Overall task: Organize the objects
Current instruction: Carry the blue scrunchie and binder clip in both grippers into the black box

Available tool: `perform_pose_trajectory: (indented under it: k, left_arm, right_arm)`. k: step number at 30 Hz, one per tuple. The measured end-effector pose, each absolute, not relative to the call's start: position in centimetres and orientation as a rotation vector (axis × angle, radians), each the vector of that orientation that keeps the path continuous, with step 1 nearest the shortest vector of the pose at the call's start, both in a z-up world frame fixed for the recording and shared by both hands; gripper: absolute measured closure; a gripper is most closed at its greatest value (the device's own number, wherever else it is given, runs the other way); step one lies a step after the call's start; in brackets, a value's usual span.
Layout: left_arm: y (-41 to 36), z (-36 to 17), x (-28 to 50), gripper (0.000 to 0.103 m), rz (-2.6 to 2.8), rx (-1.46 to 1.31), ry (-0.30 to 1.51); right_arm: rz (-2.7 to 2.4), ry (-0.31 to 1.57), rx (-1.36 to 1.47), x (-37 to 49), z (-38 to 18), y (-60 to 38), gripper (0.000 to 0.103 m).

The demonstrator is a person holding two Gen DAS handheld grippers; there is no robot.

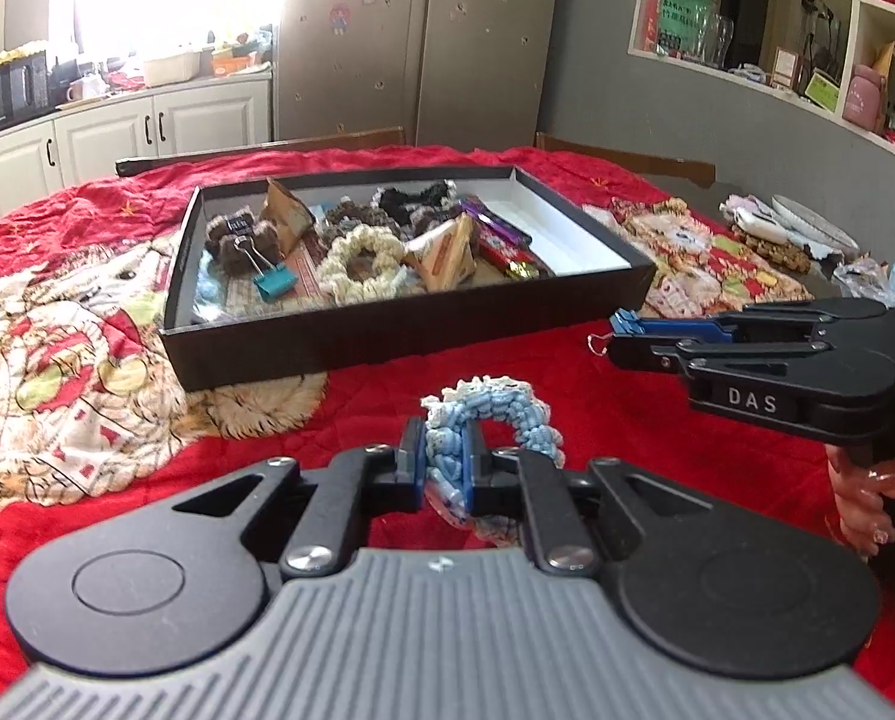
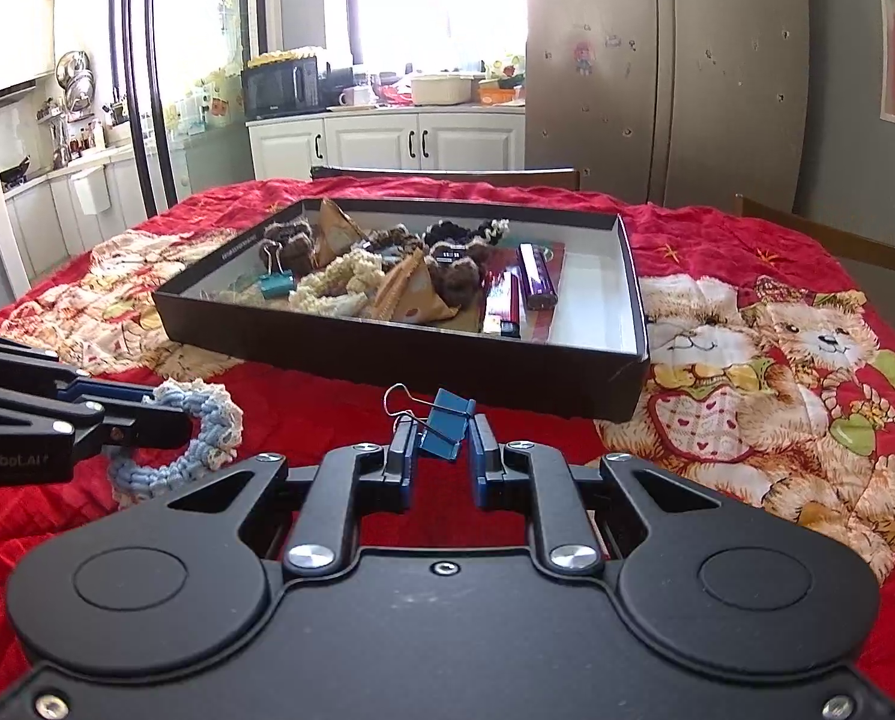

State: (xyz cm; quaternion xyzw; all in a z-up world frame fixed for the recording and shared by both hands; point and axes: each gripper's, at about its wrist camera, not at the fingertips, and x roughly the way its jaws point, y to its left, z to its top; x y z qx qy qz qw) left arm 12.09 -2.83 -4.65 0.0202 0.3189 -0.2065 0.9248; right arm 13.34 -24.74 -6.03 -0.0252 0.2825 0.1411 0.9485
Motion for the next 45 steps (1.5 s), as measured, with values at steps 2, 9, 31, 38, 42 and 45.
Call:
perform_pose_trajectory:
  k: [2,9,31,38,42,45]
  left_arm:
    - [-2.6,-4.2,12.1,0.090,-0.420,0.037,0.644]
    - [-1.7,-2.6,12.6,0.090,-0.402,0.025,0.609]
    - [-0.8,1.5,18.4,0.089,-0.309,0.017,0.523]
    - [-1.6,1.7,20.7,0.089,-0.299,0.024,0.524]
    - [-2.1,1.6,22.1,0.089,-0.291,0.013,0.530]
    - [-2.4,1.4,23.2,0.089,-0.282,0.016,0.532]
  right_arm:
    - [0.291,0.565,-0.052,13.2,-5.6,-24.7,0.086]
    - [0.293,0.526,-0.055,13.0,-3.9,-25.0,0.086]
    - [0.287,0.444,-0.127,17.4,1.0,-23.2,0.086]
    - [0.271,0.438,-0.130,19.9,1.4,-22.9,0.086]
    - [0.262,0.445,-0.125,21.6,1.2,-22.8,0.086]
    - [0.253,0.451,-0.114,22.9,0.9,-22.9,0.086]
